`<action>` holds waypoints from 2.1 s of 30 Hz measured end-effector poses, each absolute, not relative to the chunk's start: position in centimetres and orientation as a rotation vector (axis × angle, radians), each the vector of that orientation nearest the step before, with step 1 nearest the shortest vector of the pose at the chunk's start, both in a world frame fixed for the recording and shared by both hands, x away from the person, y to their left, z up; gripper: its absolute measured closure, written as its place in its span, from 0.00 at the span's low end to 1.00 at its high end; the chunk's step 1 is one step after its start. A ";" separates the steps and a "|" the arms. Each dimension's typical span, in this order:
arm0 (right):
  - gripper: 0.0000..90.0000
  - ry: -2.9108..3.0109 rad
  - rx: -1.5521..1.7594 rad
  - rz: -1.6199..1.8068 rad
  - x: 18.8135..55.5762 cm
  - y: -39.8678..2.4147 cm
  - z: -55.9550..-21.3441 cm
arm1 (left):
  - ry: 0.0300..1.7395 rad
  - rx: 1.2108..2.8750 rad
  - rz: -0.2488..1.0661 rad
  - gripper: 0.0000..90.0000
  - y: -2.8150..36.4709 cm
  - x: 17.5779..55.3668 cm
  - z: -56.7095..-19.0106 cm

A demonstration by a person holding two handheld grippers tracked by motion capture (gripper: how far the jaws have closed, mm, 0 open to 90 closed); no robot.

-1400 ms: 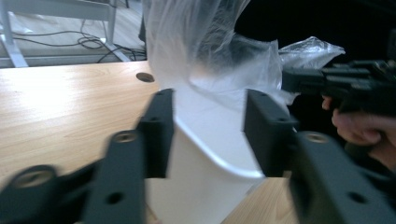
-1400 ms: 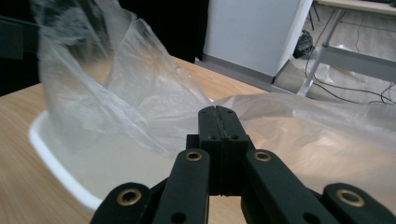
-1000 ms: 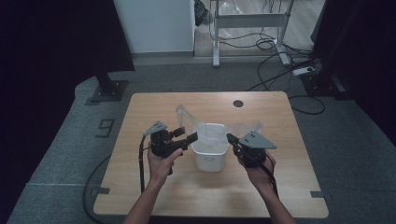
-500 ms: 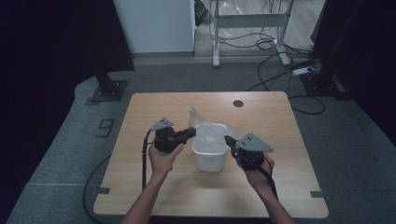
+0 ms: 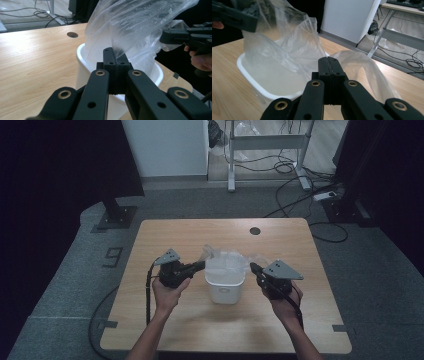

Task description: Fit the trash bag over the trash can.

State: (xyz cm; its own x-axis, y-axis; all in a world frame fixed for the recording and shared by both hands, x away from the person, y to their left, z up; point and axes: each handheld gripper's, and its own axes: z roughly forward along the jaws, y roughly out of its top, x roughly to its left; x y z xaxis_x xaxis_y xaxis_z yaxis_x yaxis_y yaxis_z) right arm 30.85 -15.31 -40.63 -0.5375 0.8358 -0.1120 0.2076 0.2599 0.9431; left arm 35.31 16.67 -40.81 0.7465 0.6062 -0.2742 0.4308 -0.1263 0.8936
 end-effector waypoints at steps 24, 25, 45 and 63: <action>0.97 1.901 0.991 1.254 33.3 -16.1 -40.2 | 0.798 1.765 0.129 1.00 17.7 35.1 -41.9; 0.96 1.902 0.999 1.252 33.7 -16.0 -40.2 | 0.798 1.764 0.128 1.00 17.7 35.0 -41.9; 0.59 1.872 0.882 1.399 29.6 -15.0 -38.7 | 0.796 1.752 0.123 0.99 17.1 34.7 -42.2; 0.53 1.959 0.828 1.391 31.0 -13.2 -38.1 | 0.784 1.731 0.082 0.99 17.9 33.6 -42.7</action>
